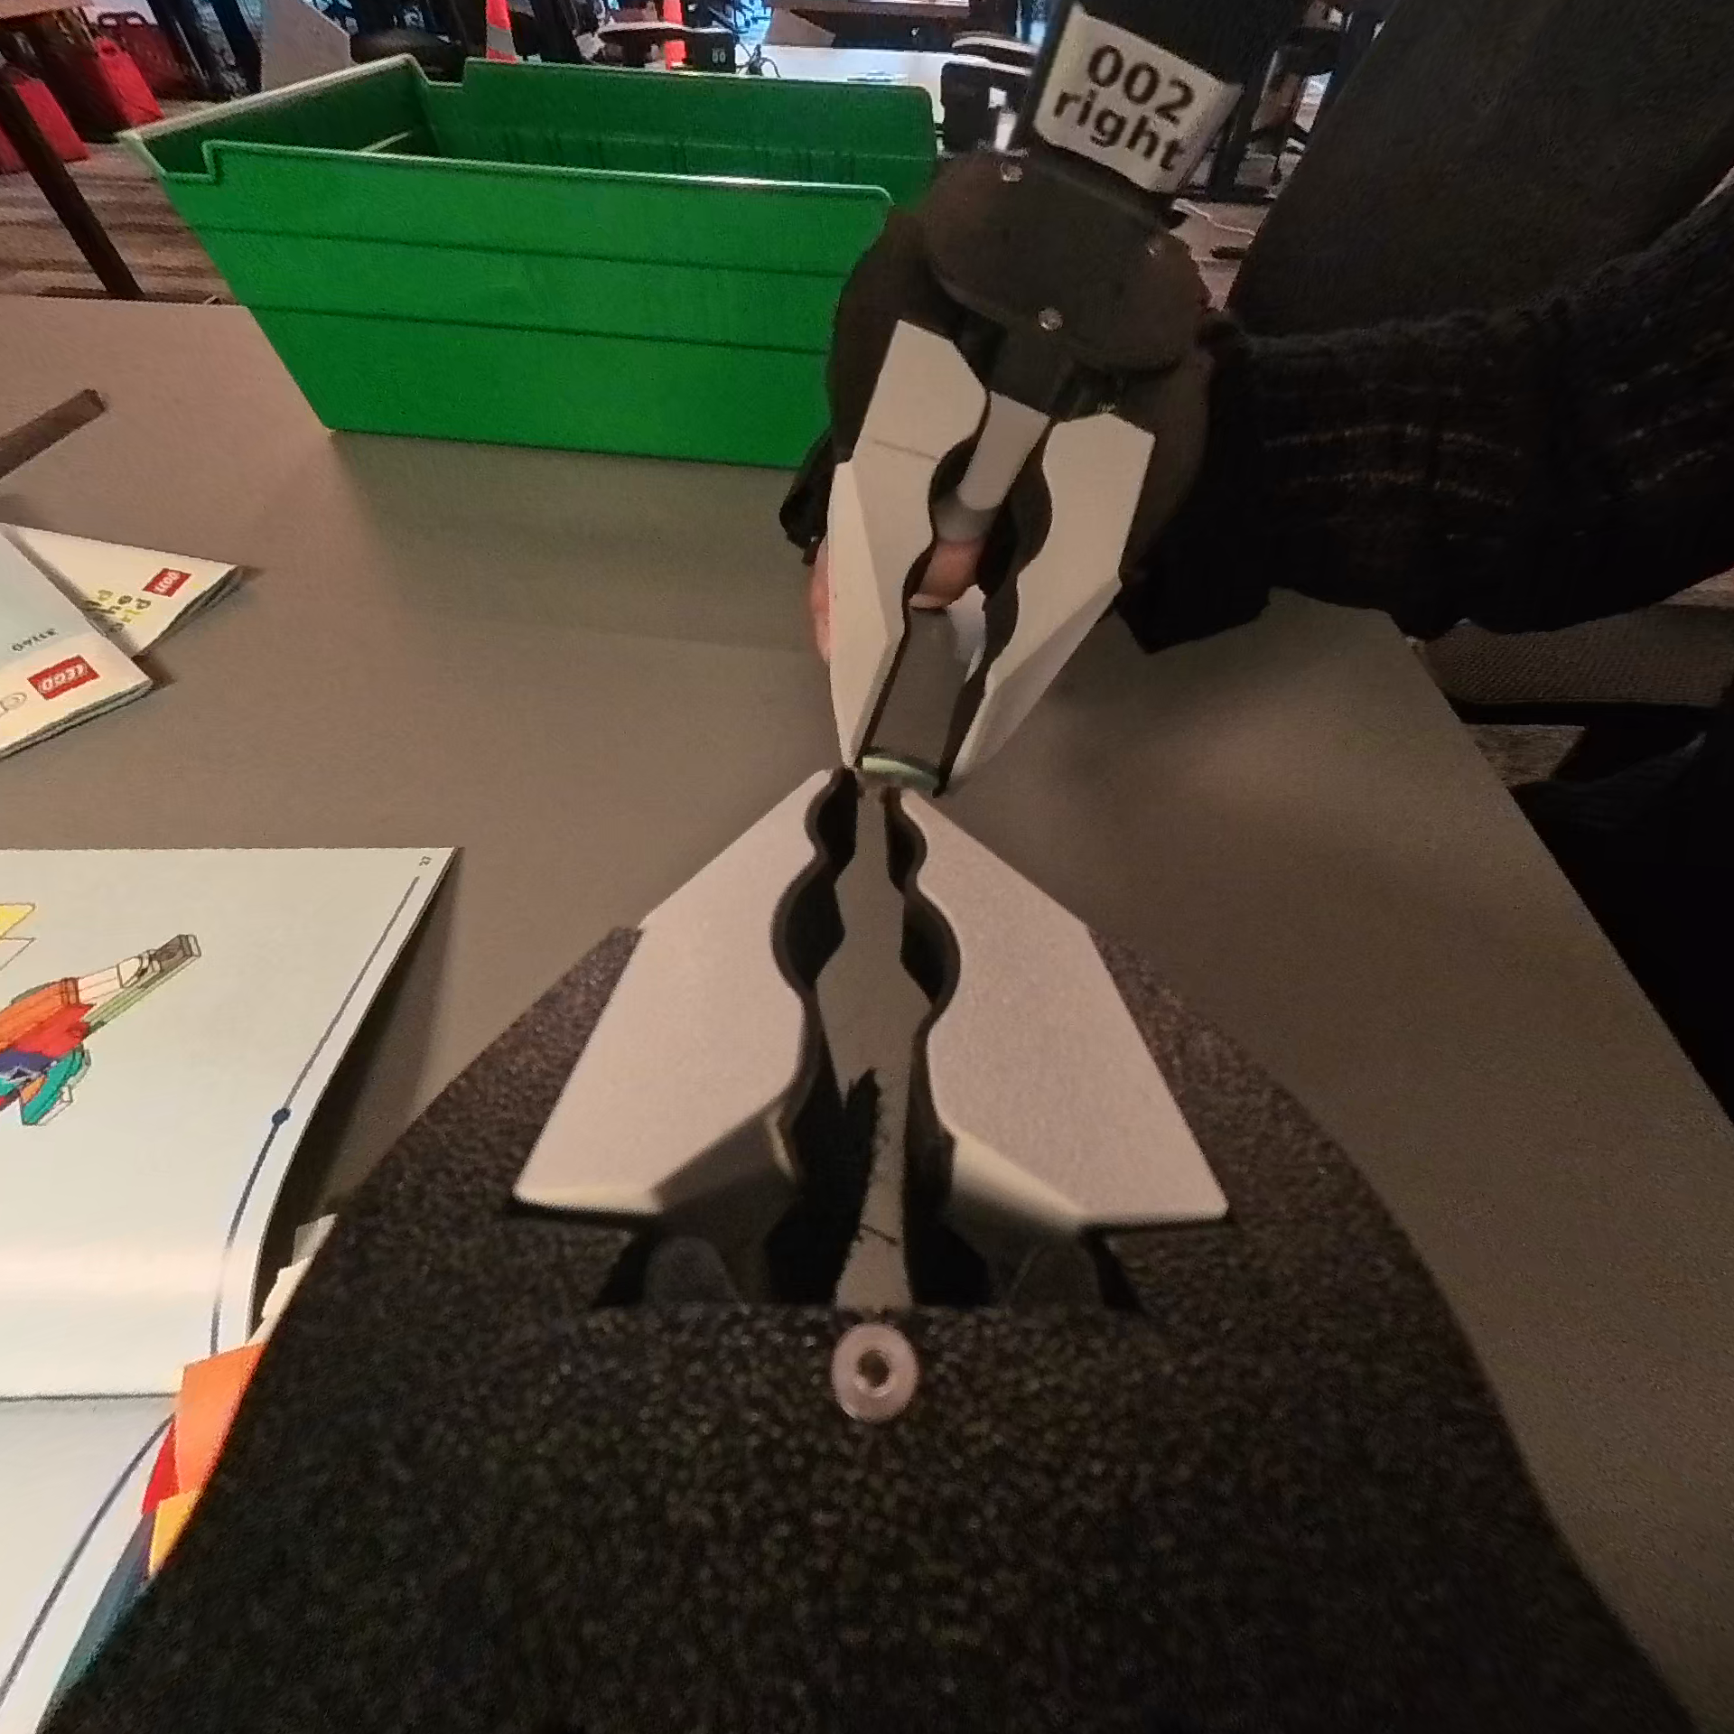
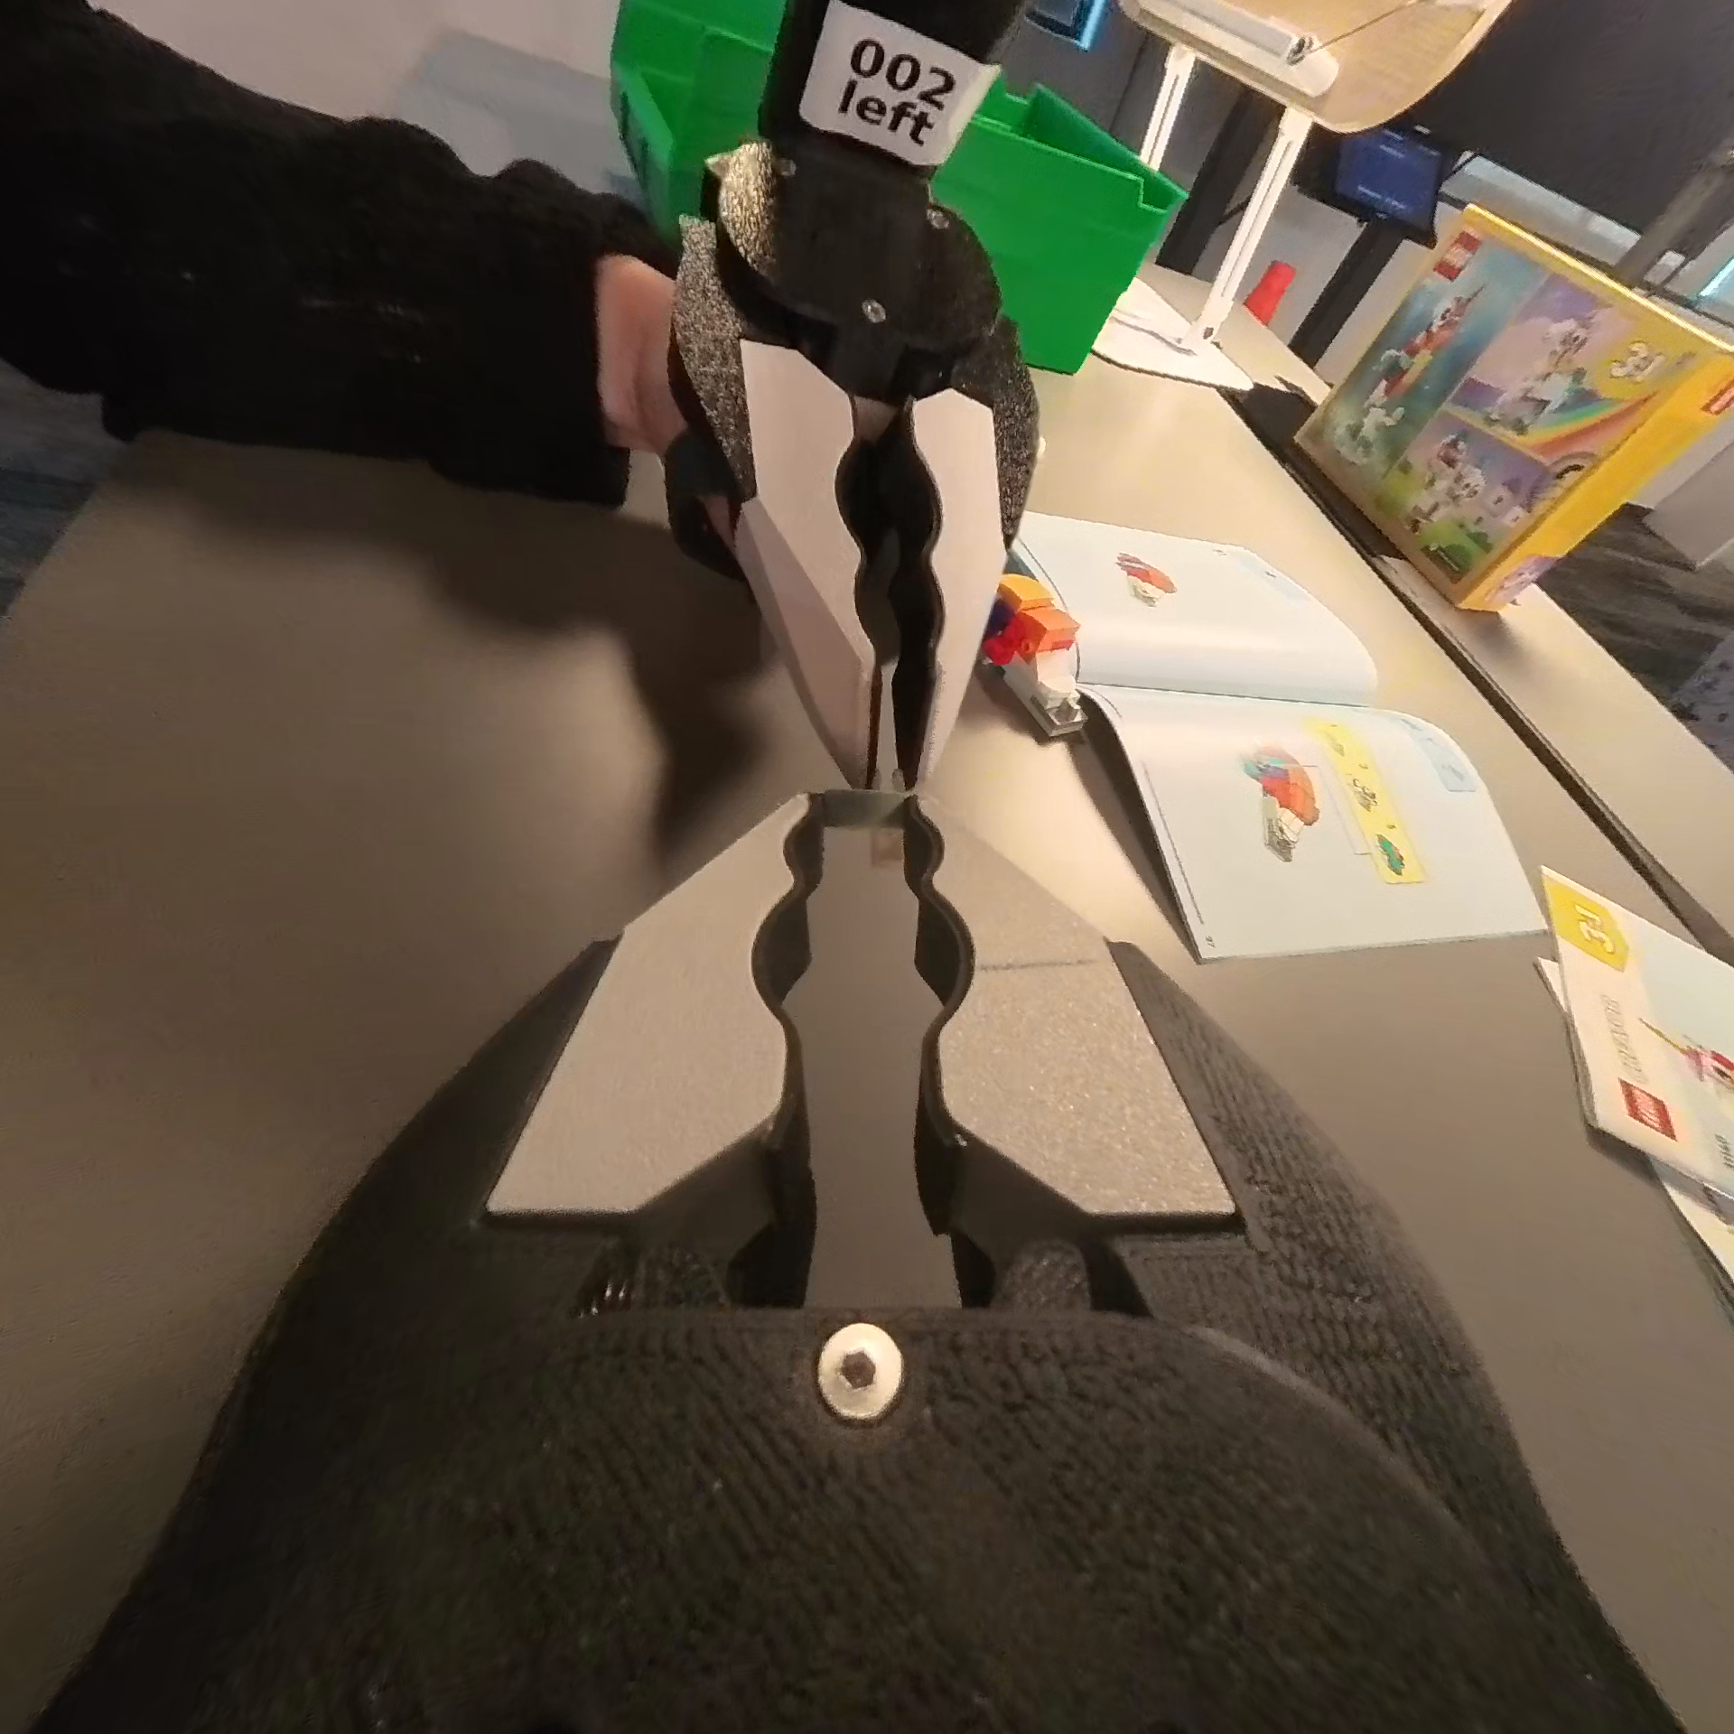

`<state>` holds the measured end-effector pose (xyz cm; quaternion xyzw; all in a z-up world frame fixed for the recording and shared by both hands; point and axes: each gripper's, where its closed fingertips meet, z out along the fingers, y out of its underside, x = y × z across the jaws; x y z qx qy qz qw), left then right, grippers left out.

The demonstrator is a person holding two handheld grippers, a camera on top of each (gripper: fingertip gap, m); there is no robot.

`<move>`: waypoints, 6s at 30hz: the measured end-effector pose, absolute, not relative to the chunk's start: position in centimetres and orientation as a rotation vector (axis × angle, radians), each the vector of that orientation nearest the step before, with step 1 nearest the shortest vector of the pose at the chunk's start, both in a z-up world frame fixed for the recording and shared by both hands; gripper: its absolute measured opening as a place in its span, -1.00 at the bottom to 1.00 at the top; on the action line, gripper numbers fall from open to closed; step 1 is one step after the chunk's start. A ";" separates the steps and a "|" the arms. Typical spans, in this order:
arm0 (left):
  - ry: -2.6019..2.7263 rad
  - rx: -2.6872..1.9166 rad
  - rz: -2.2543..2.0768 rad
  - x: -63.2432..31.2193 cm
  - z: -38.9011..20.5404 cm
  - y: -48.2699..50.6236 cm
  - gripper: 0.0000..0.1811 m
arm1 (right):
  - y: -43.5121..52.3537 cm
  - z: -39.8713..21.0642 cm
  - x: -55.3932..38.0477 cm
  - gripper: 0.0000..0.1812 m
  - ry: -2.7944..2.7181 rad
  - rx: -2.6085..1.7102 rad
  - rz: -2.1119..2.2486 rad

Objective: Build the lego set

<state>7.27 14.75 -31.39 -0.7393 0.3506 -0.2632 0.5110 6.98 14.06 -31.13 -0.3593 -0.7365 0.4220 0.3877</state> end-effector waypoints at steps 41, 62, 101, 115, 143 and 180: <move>0.682 -1.740 -0.821 6.8 -29.7 14.9 -0.95 | 14.3 -29.9 6.3 -0.83 -1.749 -0.831 1.001; 0.630 -1.652 -0.913 6.9 -28.2 14.8 -0.95 | 14.2 -28.2 6.4 -0.83 -1.664 -0.797 1.068; 0.430 -1.611 -1.285 6.6 -26.9 14.5 -0.96 | 14.5 -26.7 5.3 -0.91 -1.507 -0.259 0.158; 0.322 -1.496 -0.945 4.3 -24.7 16.6 -0.64 | 15.8 -24.2 4.3 -0.94 -1.293 -0.993 1.095; 0.760 -1.323 0.341 5.7 -25.4 17.8 -0.66 | 16.3 -24.8 3.8 -0.93 -0.641 -1.549 2.348; 0.748 -1.279 0.324 6.1 -24.8 17.5 -0.66 | 16.1 -24.3 4.0 -0.92 -0.669 -1.467 2.351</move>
